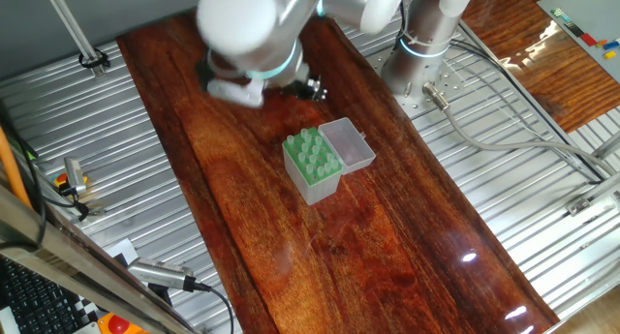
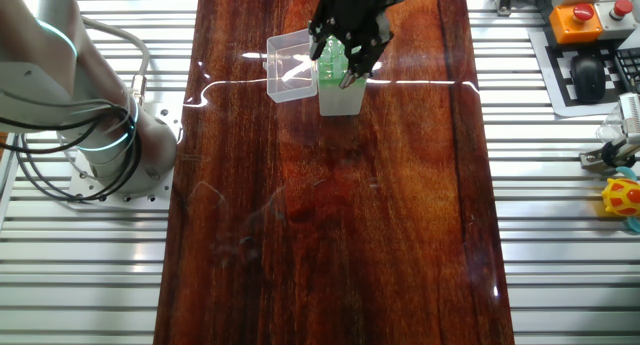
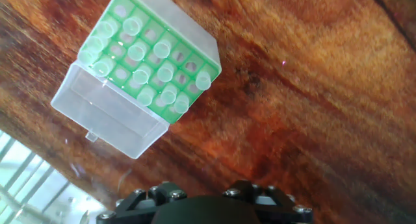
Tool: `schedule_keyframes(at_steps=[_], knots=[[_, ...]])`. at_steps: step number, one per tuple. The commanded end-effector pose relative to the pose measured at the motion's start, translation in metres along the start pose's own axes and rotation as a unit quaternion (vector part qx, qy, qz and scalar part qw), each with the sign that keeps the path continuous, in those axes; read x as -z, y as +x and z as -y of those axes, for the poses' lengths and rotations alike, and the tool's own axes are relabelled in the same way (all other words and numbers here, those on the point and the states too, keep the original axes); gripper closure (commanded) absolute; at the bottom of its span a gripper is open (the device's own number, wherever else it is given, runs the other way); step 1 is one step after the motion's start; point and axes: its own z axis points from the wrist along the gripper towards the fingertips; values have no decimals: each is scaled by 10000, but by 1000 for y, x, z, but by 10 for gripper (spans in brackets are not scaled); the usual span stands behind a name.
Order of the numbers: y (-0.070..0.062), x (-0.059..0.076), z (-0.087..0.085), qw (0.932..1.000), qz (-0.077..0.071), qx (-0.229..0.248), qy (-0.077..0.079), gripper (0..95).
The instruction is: Insert a large pipette tip into the holder for large pipette tips
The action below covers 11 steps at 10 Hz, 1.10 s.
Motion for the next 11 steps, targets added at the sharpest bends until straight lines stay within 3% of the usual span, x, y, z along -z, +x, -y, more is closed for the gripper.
schedule_keyframes(at_steps=[1, 2, 5, 9, 11], knots=[[1, -2, 2, 9981, 598, 27, 108, 760], [0, -6, 6, 9965, 829, 27, 43, 950], [2, -15, 16, 9883, 1459, -159, -407, 950], [2, -15, 16, 9840, 1761, -215, -135, 950], [2, -15, 16, 9839, 1776, -166, -80, 950]])
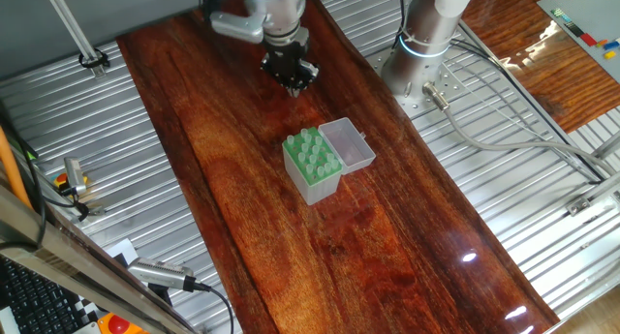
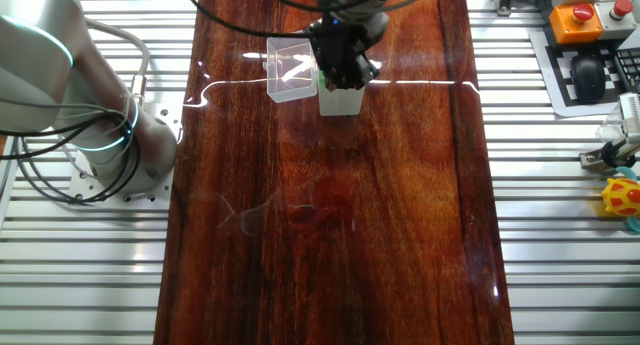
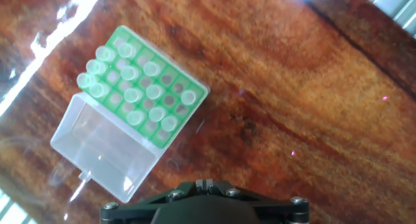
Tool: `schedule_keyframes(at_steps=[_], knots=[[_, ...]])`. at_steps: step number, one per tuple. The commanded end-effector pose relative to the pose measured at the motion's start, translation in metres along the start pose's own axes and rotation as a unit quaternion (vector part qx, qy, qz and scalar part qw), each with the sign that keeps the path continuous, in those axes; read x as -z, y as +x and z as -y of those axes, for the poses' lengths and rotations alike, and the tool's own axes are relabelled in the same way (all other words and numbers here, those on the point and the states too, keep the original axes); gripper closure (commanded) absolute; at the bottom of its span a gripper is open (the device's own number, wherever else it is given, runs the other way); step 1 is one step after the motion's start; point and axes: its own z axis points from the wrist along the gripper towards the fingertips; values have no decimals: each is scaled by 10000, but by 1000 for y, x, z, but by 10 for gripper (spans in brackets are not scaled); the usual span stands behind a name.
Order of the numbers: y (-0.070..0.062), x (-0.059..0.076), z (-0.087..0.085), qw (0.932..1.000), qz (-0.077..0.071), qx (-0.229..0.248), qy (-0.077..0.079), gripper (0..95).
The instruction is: Insert a large pipette tip into the holder for large pipette tips
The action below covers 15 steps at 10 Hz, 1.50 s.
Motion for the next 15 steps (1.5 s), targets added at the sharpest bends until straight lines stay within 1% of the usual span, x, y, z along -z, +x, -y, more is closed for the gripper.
schedule_keyframes(at_steps=[1, 2, 3, 5, 6, 7, 8, 9, 10, 12, 13, 14, 15], knots=[[-1, -2, 2, 9999, -63, 124, 57, 950], [-1, -8, 10, 9995, -91, 273, 91, 950], [0, -16, 20, 9991, -79, 398, 100, 950], [2, -31, 46, 9976, -48, 680, 133, 950], [2, -39, 64, 9962, -21, 858, 146, 950], [1, -46, 73, 9954, 5, 948, 150, 950], [-1, -51, 70, 9962, 84, 856, 169, 950], [-1, -51, 70, 9966, 165, 779, 224, 950], [-1, -51, 70, 9973, 184, 658, 251, 950], [-1, -51, 70, 9987, 155, 393, 278, 950], [-1, -51, 70, 9988, 90, 333, 342, 950], [-1, -51, 70, 9983, 72, 451, 365, 950], [-1, -51, 70, 9983, 62, 437, 382, 950]])
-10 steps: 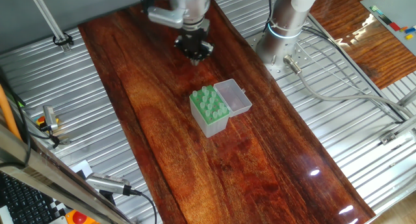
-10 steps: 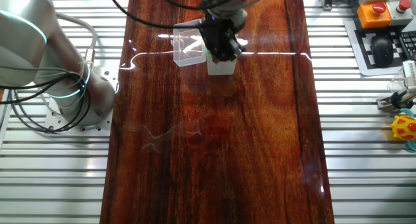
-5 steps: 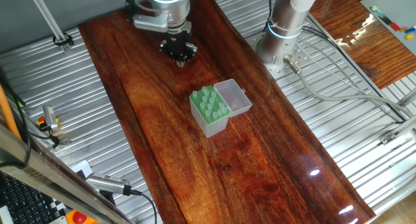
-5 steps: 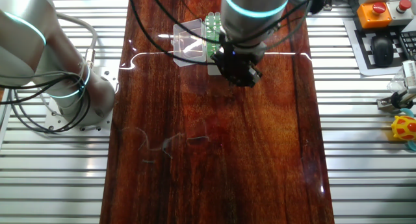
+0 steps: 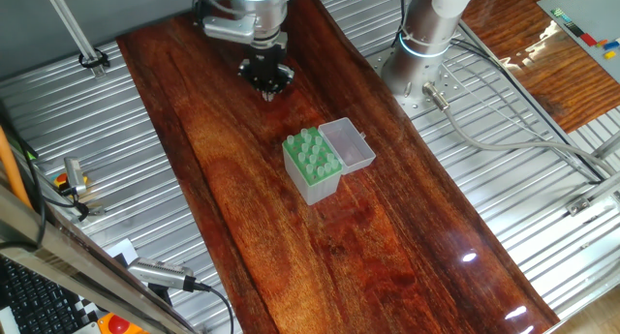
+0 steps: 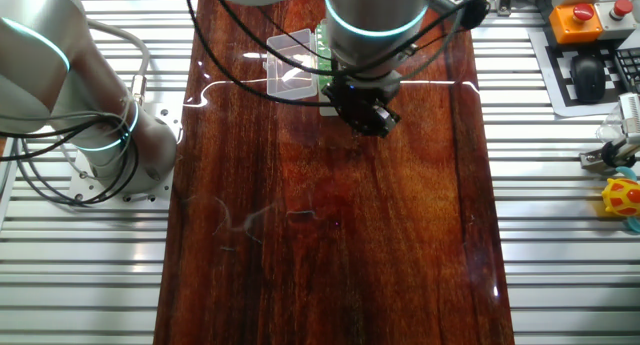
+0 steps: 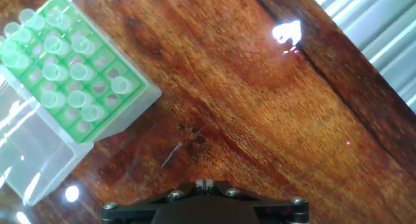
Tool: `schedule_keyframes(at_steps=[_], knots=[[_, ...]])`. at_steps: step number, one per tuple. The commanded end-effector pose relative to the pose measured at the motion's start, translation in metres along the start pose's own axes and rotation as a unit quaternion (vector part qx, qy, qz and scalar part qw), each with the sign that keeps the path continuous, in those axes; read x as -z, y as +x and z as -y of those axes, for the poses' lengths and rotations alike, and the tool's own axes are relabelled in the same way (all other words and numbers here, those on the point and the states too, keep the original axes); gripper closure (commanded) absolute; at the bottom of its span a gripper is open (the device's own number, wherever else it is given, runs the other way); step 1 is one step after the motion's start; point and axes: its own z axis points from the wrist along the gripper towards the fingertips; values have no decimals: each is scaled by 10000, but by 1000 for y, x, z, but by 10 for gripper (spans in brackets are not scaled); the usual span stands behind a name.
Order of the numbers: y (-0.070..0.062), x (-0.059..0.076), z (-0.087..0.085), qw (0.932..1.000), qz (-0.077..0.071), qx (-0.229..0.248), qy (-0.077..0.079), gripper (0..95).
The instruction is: Insert a large pipette tip into the holder for large pipette tips
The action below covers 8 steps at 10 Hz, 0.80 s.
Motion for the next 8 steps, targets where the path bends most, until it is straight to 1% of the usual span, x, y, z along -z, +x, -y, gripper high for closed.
schedule_keyframes(at_steps=[1, 2, 3, 4, 5, 6, 8], knots=[[-2, -2, 1, 9998, -198, -11, 35, 950], [1, -6, 19, 9996, -190, 217, 8, 950], [4, -11, 39, 9992, -201, 343, -7, 950], [7, -16, 50, 9994, -223, 276, -10, 950], [7, -18, 53, 9995, -245, 197, 11, 950], [8, -24, 54, 9996, -238, 131, 26, 950], [8, -25, 53, 9996, -231, 158, 22, 950]])
